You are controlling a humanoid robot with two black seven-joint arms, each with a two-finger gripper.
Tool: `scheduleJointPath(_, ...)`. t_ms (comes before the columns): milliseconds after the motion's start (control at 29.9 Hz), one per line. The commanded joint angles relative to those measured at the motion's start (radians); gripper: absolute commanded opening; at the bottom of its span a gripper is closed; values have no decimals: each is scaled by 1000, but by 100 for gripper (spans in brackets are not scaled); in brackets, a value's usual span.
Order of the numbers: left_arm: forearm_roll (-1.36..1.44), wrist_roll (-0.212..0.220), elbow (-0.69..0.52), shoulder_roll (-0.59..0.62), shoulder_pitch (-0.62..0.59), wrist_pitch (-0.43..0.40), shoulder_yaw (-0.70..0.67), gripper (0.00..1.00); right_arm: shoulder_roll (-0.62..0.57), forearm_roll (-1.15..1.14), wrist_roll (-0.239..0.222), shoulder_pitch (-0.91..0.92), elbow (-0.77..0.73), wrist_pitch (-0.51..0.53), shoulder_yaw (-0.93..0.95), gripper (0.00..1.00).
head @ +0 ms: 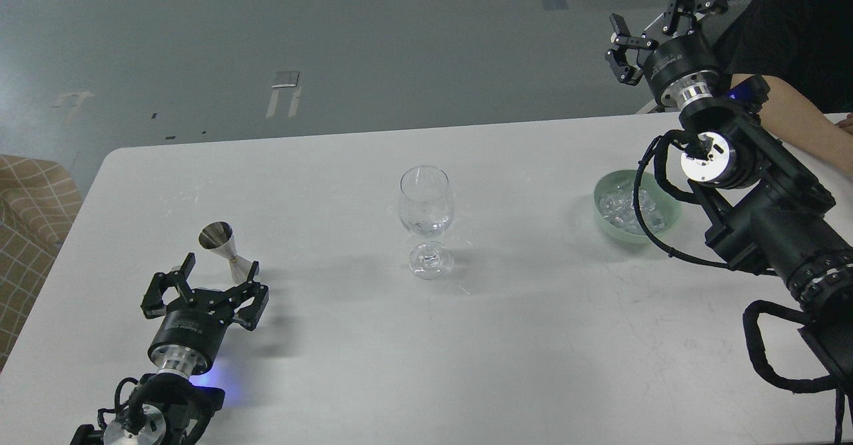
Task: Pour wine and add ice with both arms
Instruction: 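Release the jigger on the table and withdraw the left gripper, then raise the left arm and move the right gripper toward the ice bowl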
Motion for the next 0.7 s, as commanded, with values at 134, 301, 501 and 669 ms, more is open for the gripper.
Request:
scheduleJointPath(134,0,40,-46,42,82,-43,-79,98,-9,0,1,0,1,0,0,100)
scheduleJointPath(301,-1,46,-43,108,126,-143,-183,98,-9,0,1,-2,1,2,0,100)
scheduleJointPath(501,0,40,-35,156,107,-200,-330,98,-6,0,1,0,1,0,0,100)
scheduleJointPath(669,16,40,-17,318,19,-186,-344,98,-6,0,1,0,1,0,0,100)
